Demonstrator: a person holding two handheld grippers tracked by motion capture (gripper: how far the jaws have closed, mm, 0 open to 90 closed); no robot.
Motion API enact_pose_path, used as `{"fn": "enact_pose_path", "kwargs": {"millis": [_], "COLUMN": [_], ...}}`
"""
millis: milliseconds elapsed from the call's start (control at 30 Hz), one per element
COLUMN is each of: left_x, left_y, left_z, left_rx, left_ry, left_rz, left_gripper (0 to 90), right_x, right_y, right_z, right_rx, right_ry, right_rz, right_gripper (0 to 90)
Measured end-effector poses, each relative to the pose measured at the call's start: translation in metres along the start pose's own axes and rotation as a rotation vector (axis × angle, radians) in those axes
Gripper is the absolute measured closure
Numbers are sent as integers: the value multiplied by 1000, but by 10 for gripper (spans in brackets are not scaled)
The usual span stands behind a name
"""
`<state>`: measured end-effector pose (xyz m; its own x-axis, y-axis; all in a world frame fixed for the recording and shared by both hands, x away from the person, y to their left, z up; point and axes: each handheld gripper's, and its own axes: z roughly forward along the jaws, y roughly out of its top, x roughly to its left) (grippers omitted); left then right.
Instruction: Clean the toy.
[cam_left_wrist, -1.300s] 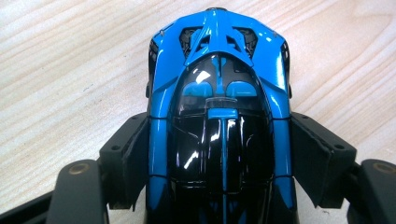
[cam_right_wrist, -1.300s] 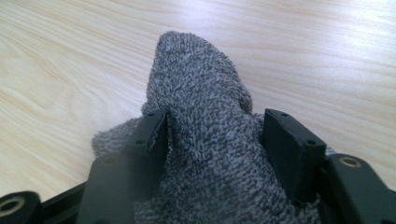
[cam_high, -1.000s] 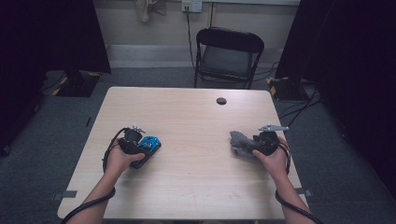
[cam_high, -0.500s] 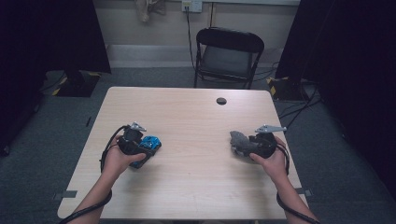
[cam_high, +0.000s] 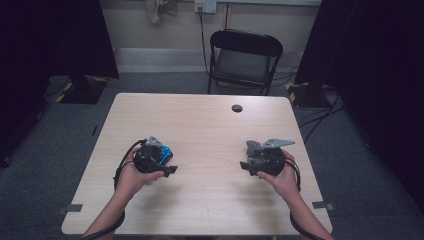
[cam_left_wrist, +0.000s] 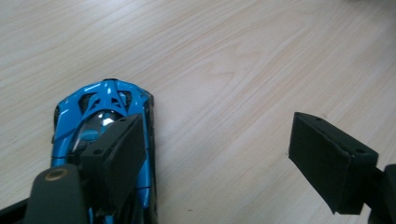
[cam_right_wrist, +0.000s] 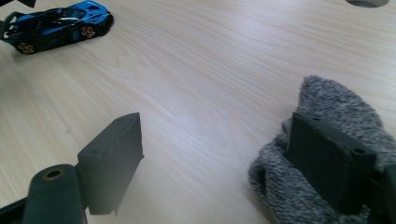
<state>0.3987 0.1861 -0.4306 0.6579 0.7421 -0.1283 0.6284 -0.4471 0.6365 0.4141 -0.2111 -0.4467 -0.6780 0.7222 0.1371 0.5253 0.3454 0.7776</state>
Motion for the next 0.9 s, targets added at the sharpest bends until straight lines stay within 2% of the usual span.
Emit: {"fn": "enact_pose_path", "kwargs": {"millis": [233,367,467,567,600,900], "left_x": [-11,-20,-29,-33,-34,-49], "left_y": [-1,-3,-4,-5,-6,-12], "left_z": [1,5,9,11,12,19], "left_rx": [-8,-19,-15,-19,-16,-15], "left_ry": [-30,-55,-77,-87,-91,-133], "left_rz": [28,39,64,66,68,100], "left_gripper": [168,166,166,166,166,166], "right_x": [11,22,28,32,35,51], "right_y": [1,1,2,2,2,-1], "right_z": [4,8,10,11,11,15], "right_rx": [2,14,19,21,25,38], "right_ry": [23,54,71,81,94,131], "right_rz": [-20,-45,-56,-62,-81,-125], "right_gripper": [176,170,169,170,167,162]}}
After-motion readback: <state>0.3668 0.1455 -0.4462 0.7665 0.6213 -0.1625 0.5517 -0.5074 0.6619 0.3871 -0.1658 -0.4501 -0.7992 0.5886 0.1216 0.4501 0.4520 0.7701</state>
